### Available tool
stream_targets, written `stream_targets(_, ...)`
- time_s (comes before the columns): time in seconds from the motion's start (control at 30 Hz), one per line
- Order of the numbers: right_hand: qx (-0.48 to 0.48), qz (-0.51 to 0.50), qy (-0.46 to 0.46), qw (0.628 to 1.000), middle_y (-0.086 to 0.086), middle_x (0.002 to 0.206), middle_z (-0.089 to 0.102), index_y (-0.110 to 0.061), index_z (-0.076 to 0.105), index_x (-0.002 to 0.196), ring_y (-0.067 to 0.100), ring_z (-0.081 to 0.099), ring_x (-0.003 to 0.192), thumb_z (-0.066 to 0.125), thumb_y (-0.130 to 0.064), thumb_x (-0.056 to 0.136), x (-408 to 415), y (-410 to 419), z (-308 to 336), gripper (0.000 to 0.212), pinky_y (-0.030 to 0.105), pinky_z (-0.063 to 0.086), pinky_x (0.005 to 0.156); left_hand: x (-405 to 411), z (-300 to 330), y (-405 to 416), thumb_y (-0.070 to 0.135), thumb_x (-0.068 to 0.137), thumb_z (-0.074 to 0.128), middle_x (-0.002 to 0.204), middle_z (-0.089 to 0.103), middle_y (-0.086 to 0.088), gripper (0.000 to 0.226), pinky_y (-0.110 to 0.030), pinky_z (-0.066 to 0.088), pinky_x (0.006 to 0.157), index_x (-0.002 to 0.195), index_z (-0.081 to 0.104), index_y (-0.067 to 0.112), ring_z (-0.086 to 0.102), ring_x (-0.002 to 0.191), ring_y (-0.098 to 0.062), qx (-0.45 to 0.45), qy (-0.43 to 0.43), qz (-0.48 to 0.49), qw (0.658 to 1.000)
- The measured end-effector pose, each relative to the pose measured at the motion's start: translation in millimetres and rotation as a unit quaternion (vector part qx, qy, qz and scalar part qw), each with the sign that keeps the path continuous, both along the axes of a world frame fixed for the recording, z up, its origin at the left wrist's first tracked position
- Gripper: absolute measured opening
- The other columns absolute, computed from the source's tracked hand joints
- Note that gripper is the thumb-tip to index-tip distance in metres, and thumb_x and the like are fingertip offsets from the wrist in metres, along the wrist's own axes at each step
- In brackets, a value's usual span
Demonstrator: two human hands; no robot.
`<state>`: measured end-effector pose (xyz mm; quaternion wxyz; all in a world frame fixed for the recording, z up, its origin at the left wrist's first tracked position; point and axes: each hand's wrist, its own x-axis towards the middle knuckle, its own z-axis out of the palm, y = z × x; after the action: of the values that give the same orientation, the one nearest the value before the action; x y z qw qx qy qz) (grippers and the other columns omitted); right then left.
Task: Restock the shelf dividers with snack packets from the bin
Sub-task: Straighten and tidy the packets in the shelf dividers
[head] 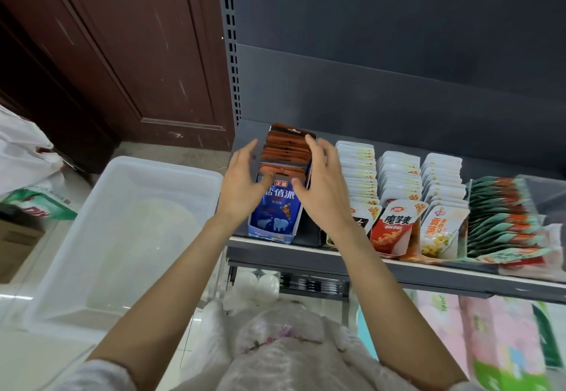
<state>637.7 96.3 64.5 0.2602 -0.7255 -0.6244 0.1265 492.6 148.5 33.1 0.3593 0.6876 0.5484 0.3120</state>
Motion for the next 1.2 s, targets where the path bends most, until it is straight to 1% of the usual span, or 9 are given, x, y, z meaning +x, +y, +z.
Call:
stream_targets(0.13, -0.005, 0.005, 0.001, 1.0, 0.007, 0.157, 0.014, -0.013, 0.02, 0.149, 0.02, 0.019, 0.143, 0.054, -0.01, 0.093, 11.6, 8.1, 5.6, 0.066, 0.029, 0.026, 0.111, 6.8, 1.7, -14.2, 0.012, 0.09, 0.062, 0.128, 0.041, 0.015, 0.075, -0.017, 0.03, 0.098, 0.15, 0.017, 0.02, 0.037, 0.12, 0.002, -0.053, -0.061, -0.075, 0.994)
stream_targets(0.23, -0.001, 0.023, -0.039, 0.999, 0.007, 0.15, 0.032, -0.013, 0.026, 0.147, 0.02, 0.03, 0.137, 0.047, -0.015, 0.097, 19.8, 30.4, 11.3, 0.055, 0.033, 0.029, 0.111, 12.7, -2.6, -14.7, 0.009, 0.09, 0.061, 0.131, 0.038, 0.015, 0.082, -0.029, 0.034, 0.107, 0.151, 0.009, 0.022, 0.035, 0.123, 0.001, -0.074, -0.065, -0.091, 0.991)
stream_targets(0.33, -0.01, 0.085, -0.133, 0.987, 0.007, 0.126, 0.056, -0.013, 0.049, 0.134, 0.024, 0.043, 0.119, 0.048, -0.022, 0.097, 30.3, 50.9, 17.8, 0.038, 0.034, 0.035, 0.101, 13.1, -8.2, -11.2, 0.009, 0.089, 0.062, 0.149, 0.03, -0.001, 0.084, -0.04, 0.027, 0.115, 0.152, 0.007, 0.018, 0.025, 0.138, -0.011, -0.045, -0.042, -0.075, 0.995)
stream_targets(0.47, 0.005, 0.178, -0.314, 0.933, 0.008, 0.111, 0.062, -0.009, 0.062, 0.115, 0.026, 0.049, 0.108, 0.048, -0.021, 0.095, 32.5, 68.7, 26.2, 0.028, 0.035, 0.033, 0.091, 12.1, -7.5, -6.5, 0.01, 0.087, 0.065, 0.153, 0.026, -0.003, 0.089, -0.038, 0.034, 0.111, 0.152, 0.005, 0.019, 0.029, 0.136, -0.011, -0.049, -0.04, -0.088, 0.994)
stream_targets(0.63, -0.096, 0.221, -0.279, 0.93, 0.005, 0.096, 0.067, -0.014, 0.051, 0.122, 0.023, 0.054, 0.086, 0.038, -0.027, 0.099, 23.8, 85.5, 36.9, 0.03, 0.036, 0.028, 0.099, 10.3, -11.5, -3.4, 0.008, 0.082, 0.071, 0.148, 0.031, 0.0, 0.097, -0.027, 0.038, 0.101, 0.152, 0.005, 0.02, 0.034, 0.128, -0.004, -0.05, -0.026, -0.101, 0.993)
stream_targets(0.83, -0.182, 0.261, -0.176, 0.931, -0.011, 0.067, 0.046, -0.017, 0.048, 0.118, 0.019, 0.044, 0.081, 0.036, -0.013, 0.099, 23.3, 93.0, 31.5, 0.023, 0.039, 0.024, 0.104, 8.2, -10.0, -4.1, 0.01, 0.081, 0.073, 0.147, 0.034, -0.001, 0.096, -0.022, 0.036, 0.102, 0.151, 0.007, 0.019, 0.033, 0.124, 0.0, -0.017, -0.026, -0.094, 0.995)
stream_targets(0.93, -0.185, 0.254, -0.136, 0.939, -0.005, 0.079, 0.056, -0.02, 0.051, 0.102, 0.018, 0.049, 0.077, 0.043, -0.016, 0.098, 24.7, 89.8, 30.8, 0.01, 0.042, 0.029, 0.103, 6.3, -13.1, -7.5, 0.013, 0.081, 0.073, 0.148, 0.032, -0.001, 0.097, -0.026, 0.036, 0.105, 0.152, 0.007, 0.019, 0.032, 0.127, -0.001, -0.006, -0.042, -0.109, 0.993)
stream_targets(1.07, -0.085, 0.184, -0.148, 0.968, 0.002, 0.115, 0.066, -0.016, 0.053, 0.125, 0.022, 0.06, 0.105, 0.049, -0.022, 0.097, 20.8, 85.1, 30.8, 0.029, 0.037, 0.033, 0.098, 6.0, -16.7, -4.0, 0.019, 0.09, 0.063, 0.151, 0.03, -0.002, 0.084, -0.04, 0.037, 0.11, 0.152, 0.007, 0.02, 0.032, 0.136, -0.01, -0.011, -0.074, -0.037, 0.997)
stream_targets(1.2, 0.093, 0.003, 0.034, 0.995, 0.006, 0.135, 0.053, -0.011, 0.047, 0.136, 0.017, 0.051, 0.121, 0.048, -0.007, 0.095, 11.6, 48.3, 33.4, 0.04, 0.025, 0.035, 0.102, 6.4, -11.9, 5.6, 0.042, 0.093, 0.05, 0.156, 0.024, -0.001, 0.073, -0.045, 0.03, 0.114, 0.151, 0.009, 0.028, 0.026, 0.142, -0.015, -0.068, -0.136, 0.004, 0.988)
